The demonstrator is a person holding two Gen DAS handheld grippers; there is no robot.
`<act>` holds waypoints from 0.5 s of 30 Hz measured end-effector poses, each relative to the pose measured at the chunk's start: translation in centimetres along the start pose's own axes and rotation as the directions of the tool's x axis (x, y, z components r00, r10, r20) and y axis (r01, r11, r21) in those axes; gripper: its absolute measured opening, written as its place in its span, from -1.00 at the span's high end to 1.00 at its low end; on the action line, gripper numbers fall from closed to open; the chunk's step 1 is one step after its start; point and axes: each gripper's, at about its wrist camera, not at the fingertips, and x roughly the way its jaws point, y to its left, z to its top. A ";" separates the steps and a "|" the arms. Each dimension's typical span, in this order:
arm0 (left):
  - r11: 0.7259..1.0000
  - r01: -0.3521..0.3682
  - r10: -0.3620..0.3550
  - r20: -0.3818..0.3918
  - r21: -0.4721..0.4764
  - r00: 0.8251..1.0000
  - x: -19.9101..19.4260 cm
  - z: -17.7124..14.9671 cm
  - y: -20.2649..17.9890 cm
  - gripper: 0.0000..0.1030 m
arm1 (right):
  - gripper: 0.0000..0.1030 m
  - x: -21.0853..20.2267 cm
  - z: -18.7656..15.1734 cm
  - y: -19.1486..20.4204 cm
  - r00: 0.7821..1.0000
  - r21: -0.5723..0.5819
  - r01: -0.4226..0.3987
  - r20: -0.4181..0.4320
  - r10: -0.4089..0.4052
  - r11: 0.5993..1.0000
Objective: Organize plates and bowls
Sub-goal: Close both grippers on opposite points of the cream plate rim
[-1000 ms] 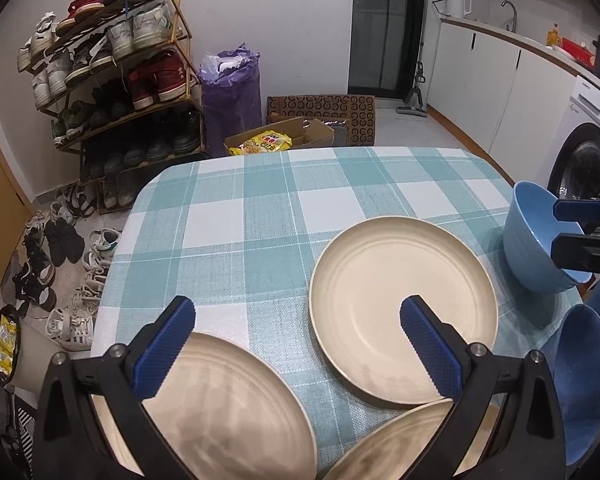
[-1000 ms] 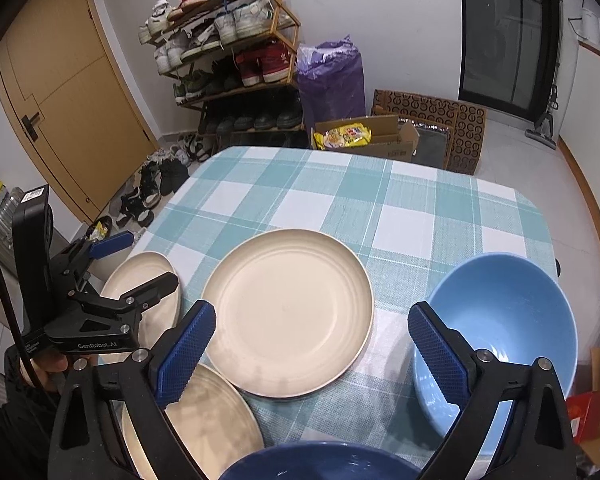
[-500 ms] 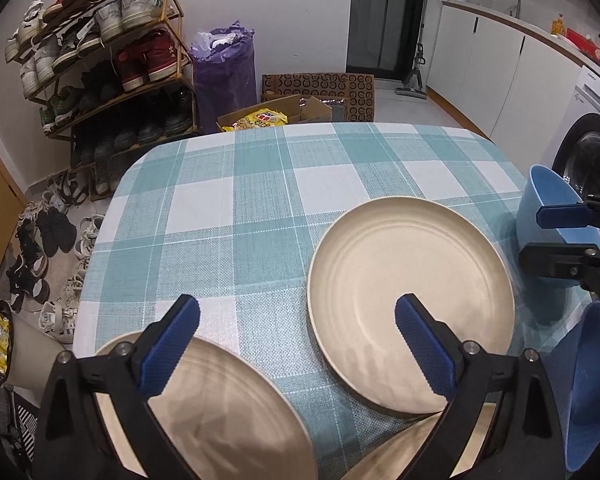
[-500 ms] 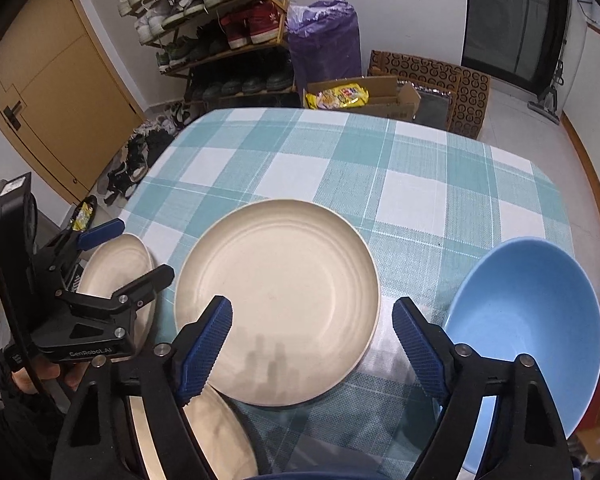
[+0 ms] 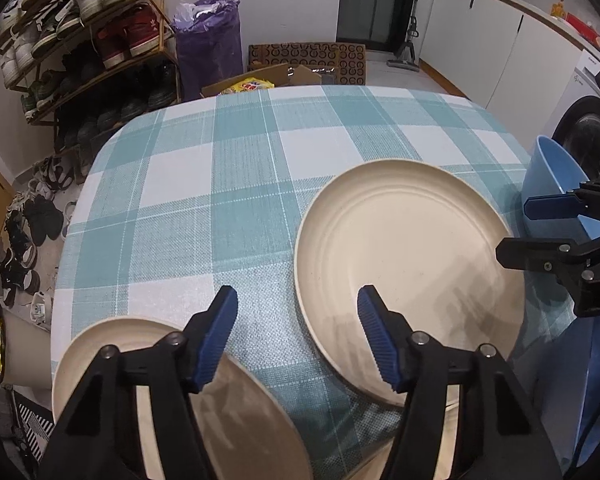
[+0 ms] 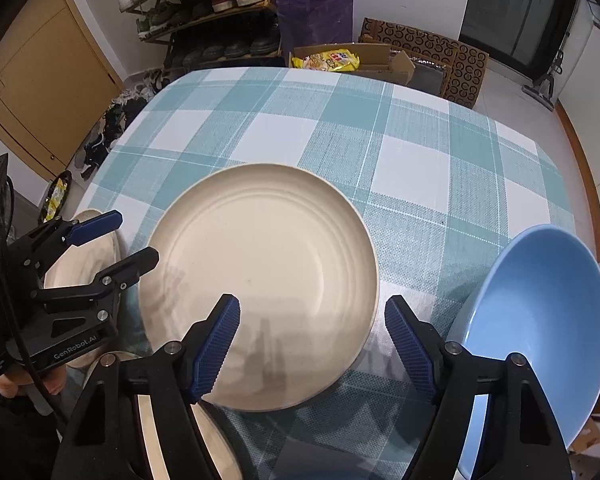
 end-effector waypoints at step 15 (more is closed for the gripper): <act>1.000 0.000 0.001 -0.048 0.008 0.999 1.9 -0.3 -0.3 0.04 | -0.27 1.7 0.5 0.7 0.995 -0.043 0.085 -0.052 -0.088 0.995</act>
